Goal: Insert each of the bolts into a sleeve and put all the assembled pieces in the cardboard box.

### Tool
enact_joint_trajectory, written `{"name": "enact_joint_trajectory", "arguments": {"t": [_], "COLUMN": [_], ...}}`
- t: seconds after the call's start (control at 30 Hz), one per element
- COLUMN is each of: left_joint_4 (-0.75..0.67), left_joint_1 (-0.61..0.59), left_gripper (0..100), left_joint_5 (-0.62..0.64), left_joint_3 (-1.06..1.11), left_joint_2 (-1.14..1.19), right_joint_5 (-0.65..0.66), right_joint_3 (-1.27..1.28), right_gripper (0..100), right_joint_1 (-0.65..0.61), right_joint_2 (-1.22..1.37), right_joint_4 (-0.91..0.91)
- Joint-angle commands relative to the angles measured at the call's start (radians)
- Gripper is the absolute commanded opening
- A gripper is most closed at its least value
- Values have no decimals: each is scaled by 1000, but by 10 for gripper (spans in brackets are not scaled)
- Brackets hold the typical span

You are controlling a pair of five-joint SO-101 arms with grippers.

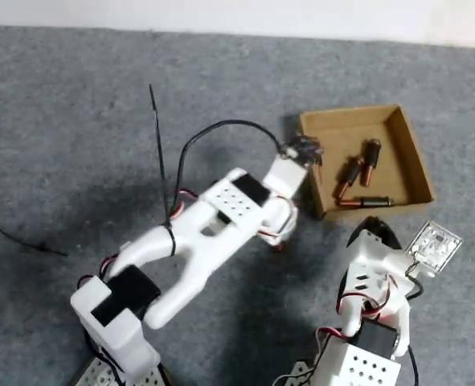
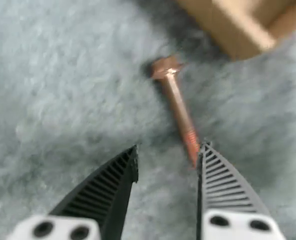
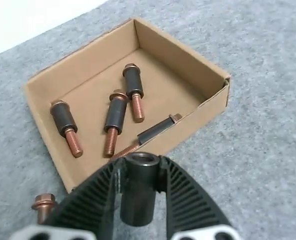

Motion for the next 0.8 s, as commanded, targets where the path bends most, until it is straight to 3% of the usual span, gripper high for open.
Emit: {"name": "enact_joint_trajectory", "arguments": {"t": [0.0,0.23,0.5,0.77], "left_joint_4": [21,-46,-149,-48], "left_joint_1": [33,41,33,12], "left_gripper": [189,190,192,189], "left_joint_5": [-5,97,107,107], "left_joint_3": [-82,-64,-73,-225], "left_joint_2": [-12,-2,180,315], "right_joint_5": [2,2,3,5], "right_joint_3": [-10,-10,7,16], "right_gripper": [5,5,5,5], "right_joint_1": [10,5,5,4], "right_joint_2": [-15,-15,-13,-13], "right_joint_4": [-35,-36,-140,-142]}}
